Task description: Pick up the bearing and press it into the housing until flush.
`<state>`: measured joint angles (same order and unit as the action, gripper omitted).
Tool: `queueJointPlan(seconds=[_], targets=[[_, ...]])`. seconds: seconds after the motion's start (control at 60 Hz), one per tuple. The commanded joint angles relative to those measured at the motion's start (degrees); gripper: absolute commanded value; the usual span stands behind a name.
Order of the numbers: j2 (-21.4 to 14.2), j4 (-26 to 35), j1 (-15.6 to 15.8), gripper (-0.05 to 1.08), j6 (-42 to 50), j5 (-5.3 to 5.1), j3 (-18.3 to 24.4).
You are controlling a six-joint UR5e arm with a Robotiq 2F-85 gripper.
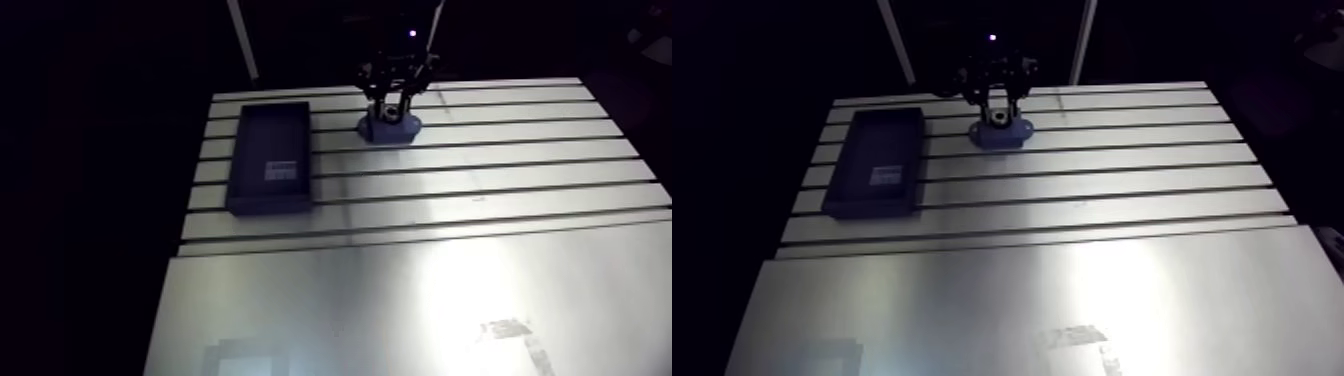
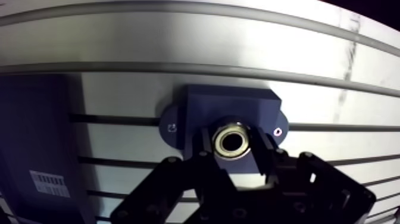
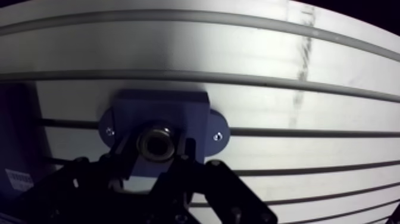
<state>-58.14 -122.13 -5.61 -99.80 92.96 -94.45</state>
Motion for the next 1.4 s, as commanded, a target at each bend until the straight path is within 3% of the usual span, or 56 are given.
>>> queueJointPlan(seconds=[0.017, 1.4], targets=[[0.0, 0.0, 0.0, 0.69, 0.0, -0.02, -0.1], [-0.6, 0.1, -0.3, 0.69, -0.1, -0.1, -0.7]])
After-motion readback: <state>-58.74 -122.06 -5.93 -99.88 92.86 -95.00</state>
